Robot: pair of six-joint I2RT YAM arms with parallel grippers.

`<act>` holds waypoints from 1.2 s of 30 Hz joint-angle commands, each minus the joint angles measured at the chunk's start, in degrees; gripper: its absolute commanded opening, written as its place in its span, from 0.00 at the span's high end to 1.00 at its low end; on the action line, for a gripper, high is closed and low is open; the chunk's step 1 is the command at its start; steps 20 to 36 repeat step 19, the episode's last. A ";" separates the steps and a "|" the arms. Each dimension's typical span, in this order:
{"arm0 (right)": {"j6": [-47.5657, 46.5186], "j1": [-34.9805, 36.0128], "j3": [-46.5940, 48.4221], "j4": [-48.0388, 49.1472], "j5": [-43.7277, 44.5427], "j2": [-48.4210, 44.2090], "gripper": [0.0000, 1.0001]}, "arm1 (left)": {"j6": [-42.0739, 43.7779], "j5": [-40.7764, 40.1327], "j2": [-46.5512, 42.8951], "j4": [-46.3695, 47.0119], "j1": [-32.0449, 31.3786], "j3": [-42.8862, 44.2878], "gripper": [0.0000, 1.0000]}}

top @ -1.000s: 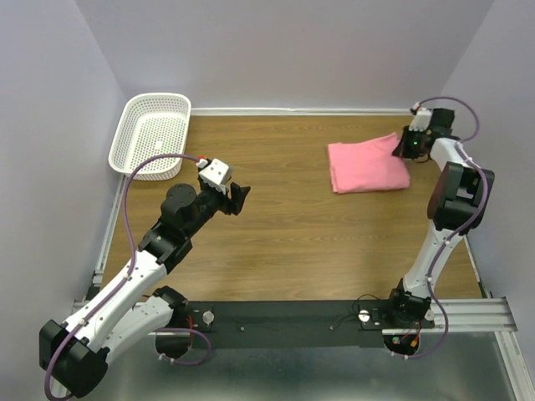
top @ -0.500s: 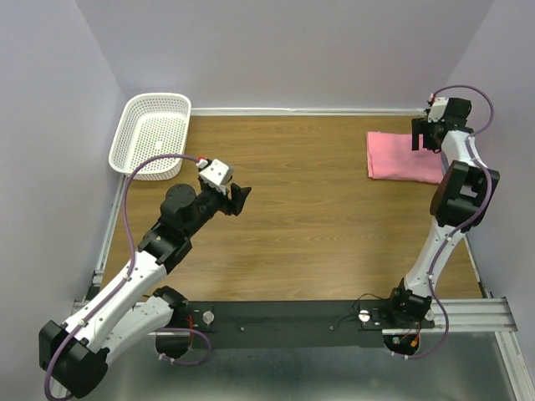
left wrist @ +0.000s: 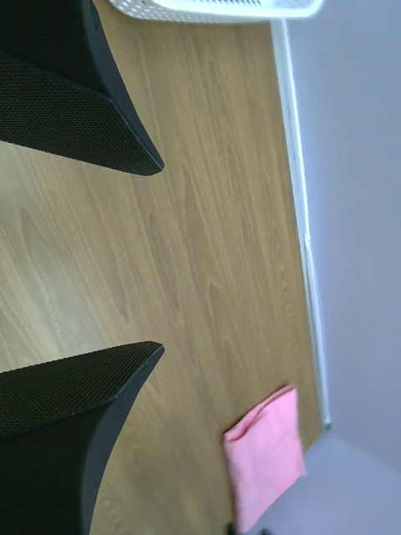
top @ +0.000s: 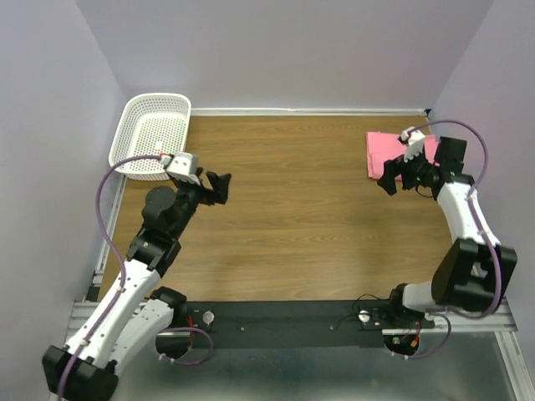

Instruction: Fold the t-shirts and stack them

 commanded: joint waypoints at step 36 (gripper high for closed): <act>36.16 -3.30 -23.30 23.69 48.55 -31.94 0.00 | 2.19 4.61 -7.00 -5.97 28.21 -0.74 0.02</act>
